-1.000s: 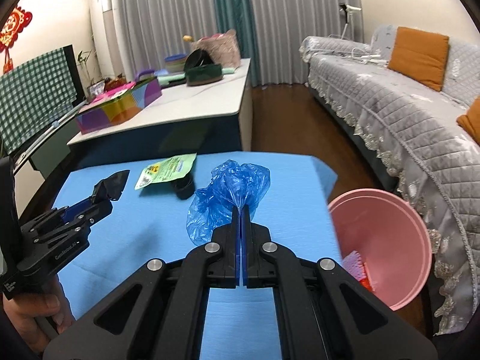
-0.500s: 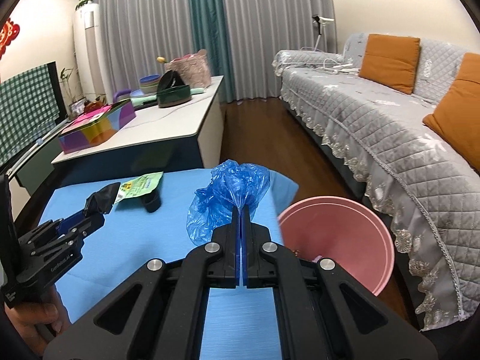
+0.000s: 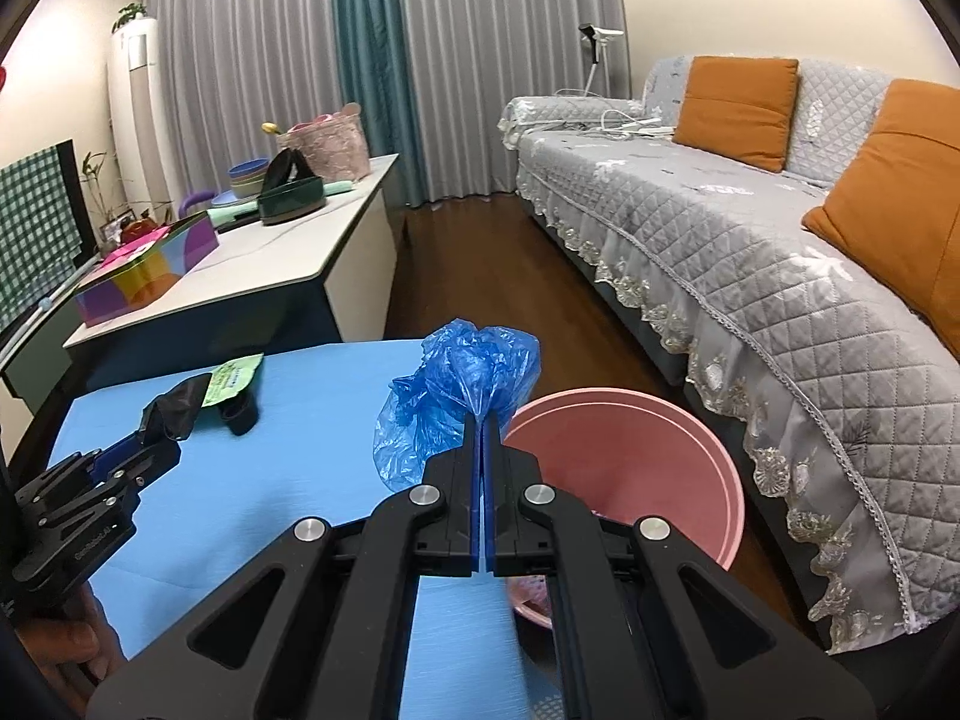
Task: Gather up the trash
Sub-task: 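Carry the black bag and blue net with both tools to the pink bin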
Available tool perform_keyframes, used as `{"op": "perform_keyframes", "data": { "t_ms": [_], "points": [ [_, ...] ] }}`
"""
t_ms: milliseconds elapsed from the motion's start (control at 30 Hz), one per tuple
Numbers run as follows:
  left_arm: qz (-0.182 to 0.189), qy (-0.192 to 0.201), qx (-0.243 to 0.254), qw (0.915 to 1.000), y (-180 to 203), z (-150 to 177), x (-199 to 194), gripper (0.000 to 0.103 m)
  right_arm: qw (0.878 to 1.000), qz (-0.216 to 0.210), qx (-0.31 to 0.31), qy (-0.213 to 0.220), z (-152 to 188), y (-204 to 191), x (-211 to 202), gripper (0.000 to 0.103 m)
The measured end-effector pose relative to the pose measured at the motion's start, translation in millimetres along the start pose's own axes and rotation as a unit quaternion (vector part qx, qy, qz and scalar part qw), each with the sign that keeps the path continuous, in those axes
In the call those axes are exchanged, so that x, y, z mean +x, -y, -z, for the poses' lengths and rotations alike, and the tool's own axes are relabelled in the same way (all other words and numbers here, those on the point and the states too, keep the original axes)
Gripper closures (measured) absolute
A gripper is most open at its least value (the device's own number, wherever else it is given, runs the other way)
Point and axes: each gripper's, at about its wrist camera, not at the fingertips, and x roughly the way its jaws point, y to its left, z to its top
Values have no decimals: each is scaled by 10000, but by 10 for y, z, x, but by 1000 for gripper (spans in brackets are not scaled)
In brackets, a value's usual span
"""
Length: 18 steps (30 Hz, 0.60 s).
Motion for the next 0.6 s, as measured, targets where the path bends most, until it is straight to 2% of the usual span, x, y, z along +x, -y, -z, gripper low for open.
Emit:
{"op": "perform_keyframes", "data": {
  "t_ms": [267, 600],
  "points": [
    [179, -33, 144, 9997, 243, -24, 50, 70, 9996, 207, 187, 20, -19, 253, 26, 102],
    [401, -157, 309, 9986, 601, -92, 237, 70, 9963, 695, 420, 295, -117, 624, -16, 102]
  ]
}}
